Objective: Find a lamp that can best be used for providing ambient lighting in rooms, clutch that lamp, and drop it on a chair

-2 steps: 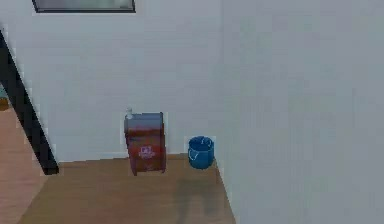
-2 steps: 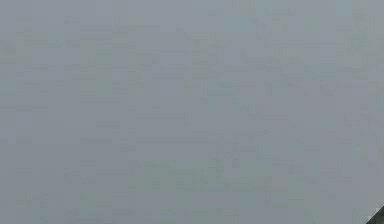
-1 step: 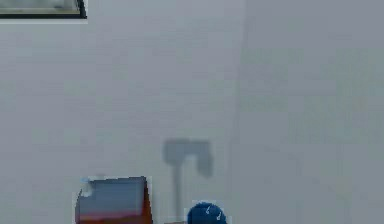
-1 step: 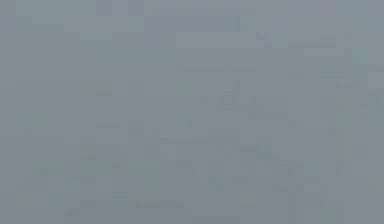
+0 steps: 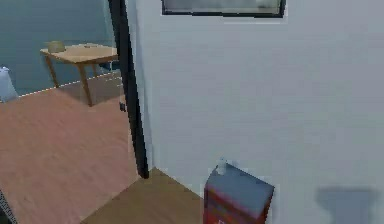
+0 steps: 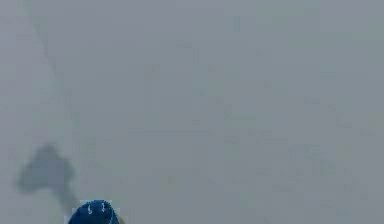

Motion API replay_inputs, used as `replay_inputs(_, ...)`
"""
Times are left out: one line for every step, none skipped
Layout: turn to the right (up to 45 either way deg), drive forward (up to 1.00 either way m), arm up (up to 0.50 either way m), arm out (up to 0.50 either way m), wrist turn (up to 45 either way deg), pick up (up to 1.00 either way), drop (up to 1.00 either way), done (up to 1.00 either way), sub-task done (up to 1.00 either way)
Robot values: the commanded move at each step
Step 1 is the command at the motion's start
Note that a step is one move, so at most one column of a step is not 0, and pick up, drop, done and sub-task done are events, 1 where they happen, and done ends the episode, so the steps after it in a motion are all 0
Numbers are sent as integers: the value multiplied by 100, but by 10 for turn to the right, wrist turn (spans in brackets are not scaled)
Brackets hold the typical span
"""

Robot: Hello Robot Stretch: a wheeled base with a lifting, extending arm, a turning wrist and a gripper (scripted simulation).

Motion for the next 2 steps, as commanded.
replay_inputs(-450,0,0,0,0,0,0,0,0)
replay_inputs(-300,0,0,0,0,0,0,0,0)
